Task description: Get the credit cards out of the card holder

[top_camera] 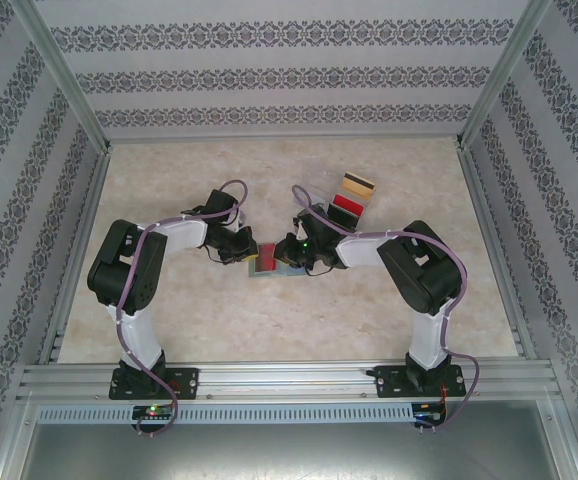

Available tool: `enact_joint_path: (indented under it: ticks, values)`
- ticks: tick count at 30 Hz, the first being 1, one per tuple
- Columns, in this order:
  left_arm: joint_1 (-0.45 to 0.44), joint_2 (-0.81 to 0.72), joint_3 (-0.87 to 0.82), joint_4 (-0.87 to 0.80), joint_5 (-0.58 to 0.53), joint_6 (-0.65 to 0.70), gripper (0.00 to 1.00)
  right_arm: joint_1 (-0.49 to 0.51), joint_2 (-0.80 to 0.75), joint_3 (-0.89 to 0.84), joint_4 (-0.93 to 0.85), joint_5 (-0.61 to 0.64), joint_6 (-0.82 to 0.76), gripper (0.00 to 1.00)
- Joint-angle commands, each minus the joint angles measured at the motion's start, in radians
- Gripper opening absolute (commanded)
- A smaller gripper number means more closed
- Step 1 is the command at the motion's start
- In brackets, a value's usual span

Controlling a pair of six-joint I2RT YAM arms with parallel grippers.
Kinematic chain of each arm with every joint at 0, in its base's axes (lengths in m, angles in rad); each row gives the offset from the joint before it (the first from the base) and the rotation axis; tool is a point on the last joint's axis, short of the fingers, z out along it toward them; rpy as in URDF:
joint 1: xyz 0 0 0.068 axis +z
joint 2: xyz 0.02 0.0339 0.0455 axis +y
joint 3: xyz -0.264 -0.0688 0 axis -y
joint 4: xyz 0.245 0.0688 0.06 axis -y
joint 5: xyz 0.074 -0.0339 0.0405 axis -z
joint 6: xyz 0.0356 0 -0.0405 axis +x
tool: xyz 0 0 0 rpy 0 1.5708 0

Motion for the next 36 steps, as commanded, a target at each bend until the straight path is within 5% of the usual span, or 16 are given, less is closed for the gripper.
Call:
enact_joint_path:
  ticks: [1, 9, 16, 27, 36]
  values:
    - [-0.011, 0.067, -0.051, -0.066, -0.072, 0.012, 0.04, 0.001, 0.028, 0.028, 0.045, -0.051, 0.015, 0.14]
    - [-0.012, 0.060, -0.048, -0.072, -0.077, 0.013, 0.08, 0.000, 0.025, 0.018, 0.070, -0.064, 0.022, 0.08]
    - [-0.010, 0.024, 0.015, -0.119, -0.090, 0.020, 0.32, -0.044, -0.078, -0.064, -0.003, 0.027, -0.037, 0.00]
    - [-0.009, -0.058, 0.113, -0.152, -0.064, 0.025, 0.39, -0.101, -0.242, -0.116, -0.066, -0.004, -0.200, 0.00]
    - [0.053, -0.259, 0.145, -0.256, -0.210, 0.077, 0.76, -0.124, -0.527, -0.021, -0.396, 0.233, -0.615, 0.00]
